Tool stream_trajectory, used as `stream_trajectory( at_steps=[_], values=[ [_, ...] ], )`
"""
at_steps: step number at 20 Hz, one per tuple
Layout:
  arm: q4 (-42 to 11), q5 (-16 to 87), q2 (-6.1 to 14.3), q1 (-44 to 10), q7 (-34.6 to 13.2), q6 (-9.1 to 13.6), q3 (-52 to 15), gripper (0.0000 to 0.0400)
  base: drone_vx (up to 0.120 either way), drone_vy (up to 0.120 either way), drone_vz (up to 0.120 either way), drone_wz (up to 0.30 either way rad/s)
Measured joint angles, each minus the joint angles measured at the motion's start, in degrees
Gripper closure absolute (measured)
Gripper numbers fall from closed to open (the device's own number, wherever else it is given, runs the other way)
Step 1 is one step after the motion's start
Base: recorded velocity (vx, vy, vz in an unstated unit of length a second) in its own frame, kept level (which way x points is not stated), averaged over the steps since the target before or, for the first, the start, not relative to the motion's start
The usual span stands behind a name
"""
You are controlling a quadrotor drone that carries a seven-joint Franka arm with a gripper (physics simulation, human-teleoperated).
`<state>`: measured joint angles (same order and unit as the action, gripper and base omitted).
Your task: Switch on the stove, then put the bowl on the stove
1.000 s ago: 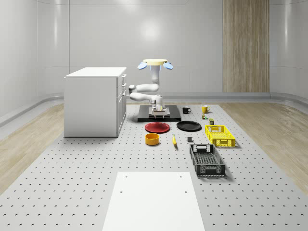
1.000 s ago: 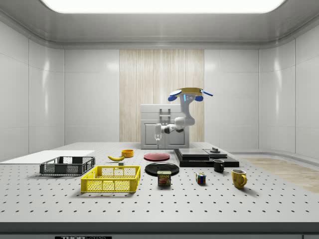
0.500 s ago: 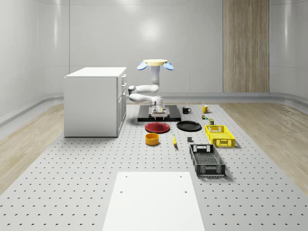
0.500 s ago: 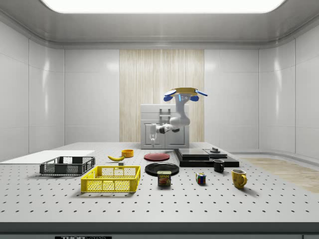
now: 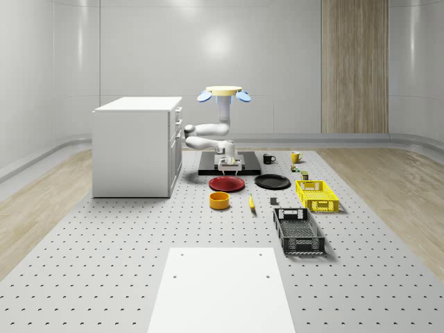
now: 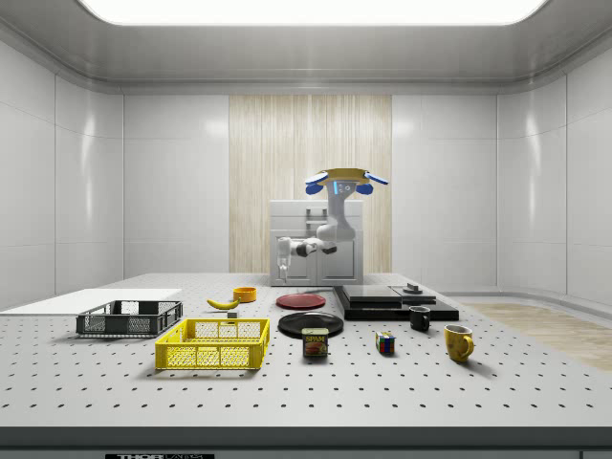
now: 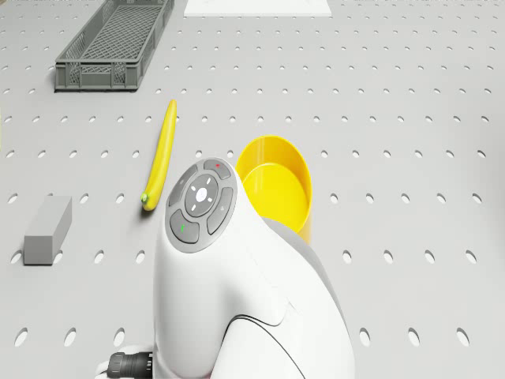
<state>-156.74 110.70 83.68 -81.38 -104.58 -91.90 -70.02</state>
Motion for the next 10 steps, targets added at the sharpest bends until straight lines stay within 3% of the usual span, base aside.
stream_trajectory(
  at_steps=[10],
  values=[
    [0.01, -0.07, 0.15, -0.06, -0.04, -0.14, -0.01, 0.0, 0.12, 0.0, 0.0, 0.0]
  ],
)
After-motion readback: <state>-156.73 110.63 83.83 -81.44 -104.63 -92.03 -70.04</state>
